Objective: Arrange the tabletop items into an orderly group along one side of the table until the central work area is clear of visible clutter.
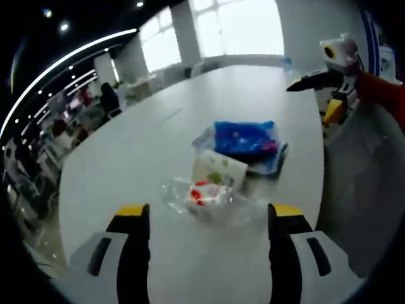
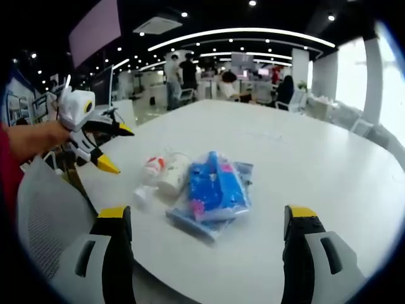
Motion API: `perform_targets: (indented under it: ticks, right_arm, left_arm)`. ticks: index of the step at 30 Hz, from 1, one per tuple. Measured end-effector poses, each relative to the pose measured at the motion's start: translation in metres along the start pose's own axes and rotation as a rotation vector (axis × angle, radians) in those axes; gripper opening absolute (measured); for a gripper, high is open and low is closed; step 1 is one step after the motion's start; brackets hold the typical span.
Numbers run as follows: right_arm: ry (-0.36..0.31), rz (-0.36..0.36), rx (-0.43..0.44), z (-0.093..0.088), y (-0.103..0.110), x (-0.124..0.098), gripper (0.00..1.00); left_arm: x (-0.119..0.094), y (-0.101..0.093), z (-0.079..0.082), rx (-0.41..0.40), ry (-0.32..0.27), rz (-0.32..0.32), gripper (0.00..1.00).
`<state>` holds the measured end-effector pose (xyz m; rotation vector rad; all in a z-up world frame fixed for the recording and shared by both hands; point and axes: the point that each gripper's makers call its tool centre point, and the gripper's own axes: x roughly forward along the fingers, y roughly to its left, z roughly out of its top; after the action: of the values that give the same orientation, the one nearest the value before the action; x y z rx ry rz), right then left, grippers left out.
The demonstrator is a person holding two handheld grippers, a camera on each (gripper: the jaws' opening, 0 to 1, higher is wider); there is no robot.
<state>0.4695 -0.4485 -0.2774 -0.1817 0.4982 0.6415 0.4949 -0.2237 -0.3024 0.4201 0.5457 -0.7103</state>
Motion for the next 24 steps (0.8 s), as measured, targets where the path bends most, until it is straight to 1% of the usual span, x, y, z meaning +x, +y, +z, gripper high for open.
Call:
perform_targets:
  ticks: [5,8,12,17,20,24]
  right_arm:
    - [0.002,-0.003,0.002,-0.001,-0.001,0.000,0.99]
    - [0.005,-0.005,0.004,-0.001,-0.001,0.000,0.99]
    - [0.008,-0.009,0.003,-0.002,-0.002,0.000,0.99]
    - [0.011,-0.012,0.005,-0.003,-0.002,0.000,0.99]
    - [0.017,-0.013,0.005,-0.004,-0.003,0.000,0.97]
    - [0.017,-0.016,0.007,-0.004,-0.004,-0.001,0.97]
  left_arm:
    - [0.008,0.003,-0.001,0.008,0.003,-0.019,0.72]
    - [0.014,0.003,-0.005,0.005,0.017,-0.032,0.71]
    - [0.019,0.005,-0.007,0.001,0.022,-0.043,0.71]
    - [0.026,0.010,-0.003,0.000,0.009,-0.043,0.71]
    - [0.030,0.015,-0.003,-0.001,0.014,-0.043,0.71]
    - [0.032,0.018,0.001,0.005,0.009,-0.049,0.71]
